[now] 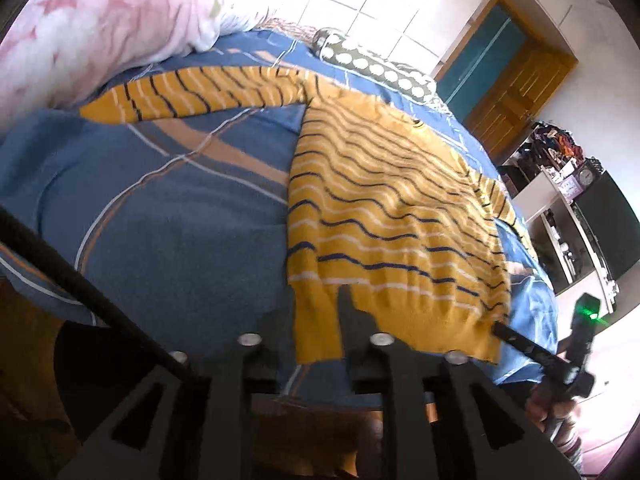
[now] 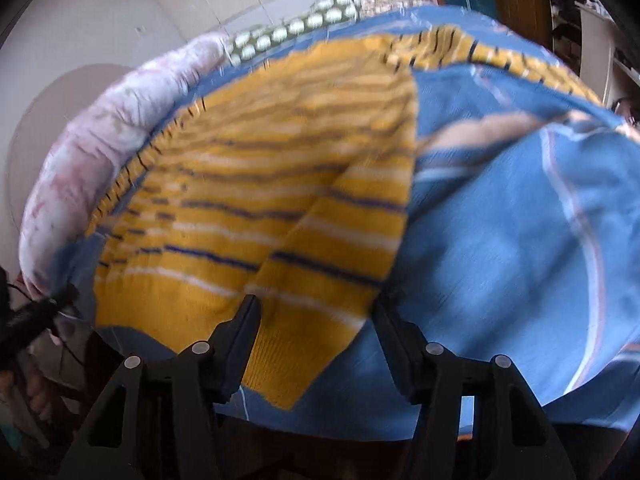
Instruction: Fold small clothes
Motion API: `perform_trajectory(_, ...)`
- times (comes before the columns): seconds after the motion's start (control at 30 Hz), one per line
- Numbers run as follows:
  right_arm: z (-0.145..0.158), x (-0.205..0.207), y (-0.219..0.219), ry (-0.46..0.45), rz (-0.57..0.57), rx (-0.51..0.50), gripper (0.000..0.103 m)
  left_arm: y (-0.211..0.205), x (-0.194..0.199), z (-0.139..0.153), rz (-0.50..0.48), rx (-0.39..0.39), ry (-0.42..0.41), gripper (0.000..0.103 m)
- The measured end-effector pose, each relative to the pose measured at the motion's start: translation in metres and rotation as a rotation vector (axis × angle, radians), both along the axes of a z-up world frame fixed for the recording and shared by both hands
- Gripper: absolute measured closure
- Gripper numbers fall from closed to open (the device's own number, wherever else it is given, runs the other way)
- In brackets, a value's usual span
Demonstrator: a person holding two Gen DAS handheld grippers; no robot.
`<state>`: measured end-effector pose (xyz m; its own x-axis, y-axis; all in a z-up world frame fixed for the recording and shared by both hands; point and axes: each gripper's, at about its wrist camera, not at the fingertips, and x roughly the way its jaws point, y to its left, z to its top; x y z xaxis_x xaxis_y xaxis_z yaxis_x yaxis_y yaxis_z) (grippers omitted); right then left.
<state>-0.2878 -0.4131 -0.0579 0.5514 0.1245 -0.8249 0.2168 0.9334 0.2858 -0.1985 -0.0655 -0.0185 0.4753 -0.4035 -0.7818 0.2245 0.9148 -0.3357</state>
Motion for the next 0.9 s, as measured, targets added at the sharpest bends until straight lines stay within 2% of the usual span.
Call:
perform_trajectory(0.03, 0.002, 0.002, 0.003, 0.009, 0.014, -0.002, 0.082, -0.002, -0.002, 0.002, -0.003, -0.003, -0.005, 0.078)
perform_trajectory(0.07, 0.006, 0.002, 0.004, 0.023, 0.030, 0.025, 0.090, -0.006, -0.005, 0.007, -0.010, -0.003, -0.013, 0.078)
perform_trajectory(0.13, 0.013, -0.007, -0.002, 0.011, 0.023, 0.038, 0.092, -0.011, -0.011, 0.014, -0.026, 0.000, -0.027, 0.075)
perform_trajectory(0.2, 0.020, -0.022, -0.011, 0.018, 0.003, 0.027, 0.092, -0.016, -0.018, 0.022, -0.037, 0.002, -0.053, 0.066)
perform_trajectory(0.23, 0.019, -0.032, -0.015, 0.034, -0.013, 0.018, 0.097, -0.019, -0.021, 0.026, -0.039, 0.006, -0.068, 0.064)
perform_trajectory(0.3, 0.017, -0.046, -0.021, 0.091, -0.028, 0.026, 0.097, -0.023, -0.027, 0.031, -0.050, 0.017, -0.090, 0.060)
perform_trajectory(0.33, 0.019, -0.051, -0.024, 0.093, -0.032, 0.032, 0.097, -0.026, -0.030, 0.033, -0.057, 0.025, -0.102, 0.058)
perform_trajectory(0.37, 0.024, -0.060, -0.031, 0.059, -0.050, 0.047, 0.097, -0.029, -0.033, 0.034, -0.067, 0.033, -0.116, 0.052)
perform_trajectory(0.4, 0.032, -0.068, -0.044, 0.012, -0.090, 0.065, 0.097, -0.031, -0.034, 0.034, -0.073, 0.041, -0.126, 0.046)
perform_trajectory(0.47, 0.050, -0.077, -0.075, -0.064, -0.208, 0.090, 0.092, -0.039, -0.039, 0.034, -0.087, 0.052, -0.148, 0.042)
perform_trajectory(0.5, 0.056, -0.080, -0.094, -0.107, -0.275, 0.096, 0.079, -0.043, -0.041, 0.033, -0.098, 0.055, -0.153, 0.039)
perform_trajectory(0.53, 0.061, -0.079, -0.115, -0.148, -0.344, 0.094, 0.056, -0.047, -0.042, 0.030, -0.111, 0.059, -0.152, 0.038)
perform_trajectory(0.57, 0.064, -0.075, -0.137, -0.178, -0.397, 0.081, 0.046, -0.050, -0.043, 0.026, -0.122, 0.061, -0.149, 0.035)
perform_trajectory(0.63, 0.063, -0.055, -0.179, -0.190, -0.440, 0.069, 0.045, -0.057, -0.042, 0.016, -0.148, 0.058, -0.132, 0.034)
perform_trajectory(0.67, 0.060, -0.046, -0.199, -0.192, -0.472, 0.094, 0.046, -0.060, -0.041, 0.010, -0.163, 0.057, -0.116, 0.034)
perform_trajectory(0.83, 0.022, -0.011, -0.306, -0.216, -0.701, 0.378, 0.051, -0.071, -0.034, -0.011, -0.200, 0.060, -0.052, 0.034)
perform_trajectory(0.9, 0.010, -0.008, -0.328, -0.191, -0.767, 0.378, 0.051, -0.073, -0.030, -0.016, -0.198, 0.065, -0.040, 0.034)
